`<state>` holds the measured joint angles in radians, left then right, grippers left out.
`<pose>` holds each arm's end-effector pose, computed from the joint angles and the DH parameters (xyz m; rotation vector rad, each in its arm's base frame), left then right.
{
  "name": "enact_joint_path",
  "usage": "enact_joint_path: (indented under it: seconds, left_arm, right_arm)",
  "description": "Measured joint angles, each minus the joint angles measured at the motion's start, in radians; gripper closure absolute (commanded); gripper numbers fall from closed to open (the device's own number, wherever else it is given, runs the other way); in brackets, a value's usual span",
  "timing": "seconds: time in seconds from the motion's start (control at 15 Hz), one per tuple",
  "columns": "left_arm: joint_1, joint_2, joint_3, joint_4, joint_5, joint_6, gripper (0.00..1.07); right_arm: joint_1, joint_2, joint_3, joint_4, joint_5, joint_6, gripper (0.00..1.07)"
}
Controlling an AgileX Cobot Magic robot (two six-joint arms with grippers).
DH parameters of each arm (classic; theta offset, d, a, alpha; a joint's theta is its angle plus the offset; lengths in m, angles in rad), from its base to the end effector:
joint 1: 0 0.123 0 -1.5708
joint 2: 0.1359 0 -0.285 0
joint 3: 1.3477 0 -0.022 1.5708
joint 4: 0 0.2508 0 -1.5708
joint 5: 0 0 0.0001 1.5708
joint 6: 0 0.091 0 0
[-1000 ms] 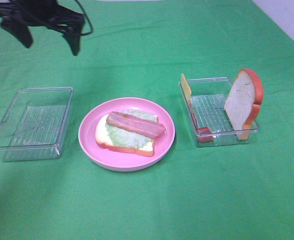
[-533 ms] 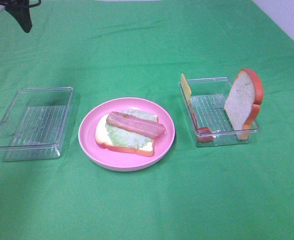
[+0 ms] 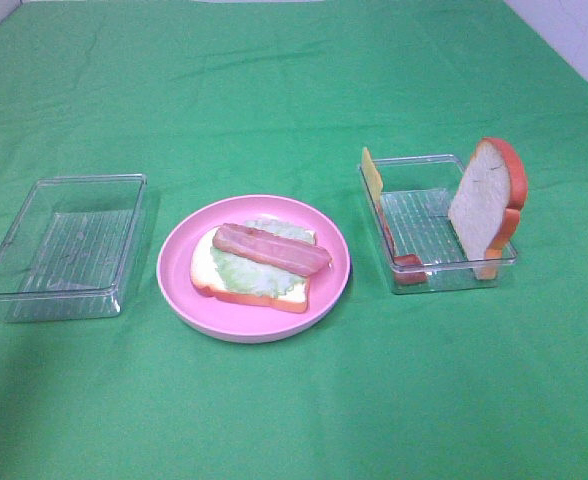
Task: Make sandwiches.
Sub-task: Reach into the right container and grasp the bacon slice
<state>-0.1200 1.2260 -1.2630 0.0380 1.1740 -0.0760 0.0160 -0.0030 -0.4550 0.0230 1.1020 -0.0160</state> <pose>0.2310 -0.0246 0.3758 0.0646 2.6186 -0.0175 -0.0023 0.0018 0.2615 -0.0351 2.1272 0.0280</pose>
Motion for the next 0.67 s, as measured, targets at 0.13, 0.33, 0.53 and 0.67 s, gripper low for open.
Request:
enact_joint_path:
  seconds: [0.13,0.33,0.53,0.67]
  left_arm:
    - [0.0,-0.126,0.059,0.0,0.0,0.024,0.06]
    - [0.0,-0.381,0.198,-0.015,0.0,0.062,0.06]
    - [0.0,-0.617,0.372,-0.053,-0.014,0.103,0.06]
    - [0.0,-0.826,0.563,-0.121,-0.094,0.154,0.06]
  right_arm:
    - [0.0,0.0,0.0,0.0,0.0,0.0,0.15]
    - [0.0,0.0,0.0,0.0,0.0,0.0,0.15]
    - [0.0,0.0,0.0,0.0,0.0,0.0,0.15]
    - [0.0,0.0,0.0,0.0,0.0,0.0,0.15]
